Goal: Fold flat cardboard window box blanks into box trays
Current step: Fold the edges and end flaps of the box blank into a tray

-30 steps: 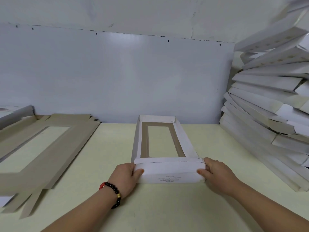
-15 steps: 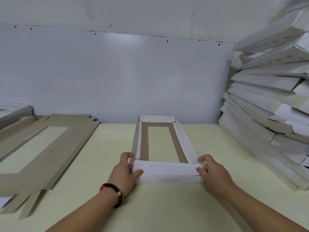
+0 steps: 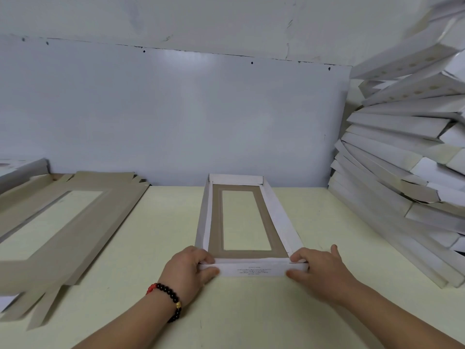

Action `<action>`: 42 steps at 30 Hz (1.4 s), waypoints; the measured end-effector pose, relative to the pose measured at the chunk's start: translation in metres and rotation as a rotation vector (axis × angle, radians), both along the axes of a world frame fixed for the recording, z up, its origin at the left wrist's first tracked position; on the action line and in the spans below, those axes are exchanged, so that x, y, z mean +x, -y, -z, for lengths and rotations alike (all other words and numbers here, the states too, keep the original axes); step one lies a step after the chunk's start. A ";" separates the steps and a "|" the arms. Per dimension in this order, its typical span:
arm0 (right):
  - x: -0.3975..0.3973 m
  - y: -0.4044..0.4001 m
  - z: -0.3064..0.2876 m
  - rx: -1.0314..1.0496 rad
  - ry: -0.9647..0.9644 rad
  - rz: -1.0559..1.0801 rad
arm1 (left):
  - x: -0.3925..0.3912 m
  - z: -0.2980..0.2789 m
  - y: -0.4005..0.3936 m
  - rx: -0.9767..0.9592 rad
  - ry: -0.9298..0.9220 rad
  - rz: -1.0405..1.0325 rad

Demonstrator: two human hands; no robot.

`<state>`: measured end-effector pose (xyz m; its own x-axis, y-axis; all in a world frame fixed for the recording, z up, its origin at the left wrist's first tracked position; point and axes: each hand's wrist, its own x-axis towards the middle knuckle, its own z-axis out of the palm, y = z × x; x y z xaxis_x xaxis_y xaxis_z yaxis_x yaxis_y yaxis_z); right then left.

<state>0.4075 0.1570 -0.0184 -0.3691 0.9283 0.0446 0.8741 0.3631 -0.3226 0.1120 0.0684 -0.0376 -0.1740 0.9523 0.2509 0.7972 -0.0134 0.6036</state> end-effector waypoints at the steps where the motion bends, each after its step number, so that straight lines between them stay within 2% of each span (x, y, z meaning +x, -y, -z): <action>1: 0.000 0.002 0.001 0.012 0.028 -0.005 | 0.000 0.001 0.000 0.007 -0.033 0.003; 3: -0.002 0.006 0.002 0.049 0.046 -0.011 | 0.001 0.000 0.002 0.023 -0.096 0.001; 5: -0.007 0.009 0.002 0.087 0.094 -0.012 | 0.003 -0.001 0.001 0.032 -0.238 -0.027; 9: -0.022 0.010 0.004 0.211 0.396 -0.045 | 0.012 -0.009 -0.005 0.056 -0.537 0.020; 13: -0.058 0.020 0.001 0.309 0.423 -0.177 | 0.039 -0.021 -0.017 -0.105 -0.745 0.092; 17: -0.097 0.031 0.004 0.288 0.456 -0.251 | 0.071 -0.025 -0.032 -0.247 -0.762 0.143; 20: -0.096 0.027 0.005 0.290 0.486 -0.259 | 0.071 -0.027 -0.038 -0.346 -0.763 0.137; 23: -0.091 0.025 0.003 0.425 0.425 -0.311 | 0.066 -0.027 -0.038 -0.372 -0.800 0.151; 25: -0.086 0.022 0.002 0.474 0.418 -0.296 | 0.064 -0.026 -0.038 -0.375 -0.852 0.147; 28: -0.068 0.015 0.007 0.371 0.443 -0.281 | 0.056 -0.026 -0.036 -0.373 -0.895 0.130; 30: -0.056 0.008 0.007 0.306 0.476 -0.259 | 0.050 -0.026 -0.033 -0.349 -0.902 0.112; 38: -0.022 -0.004 0.001 0.262 0.583 -0.215 | 0.036 -0.030 -0.025 -0.299 -0.921 0.081; 42: -0.013 -0.004 -0.004 0.230 0.568 -0.208 | 0.031 -0.027 -0.024 -0.273 -0.893 0.088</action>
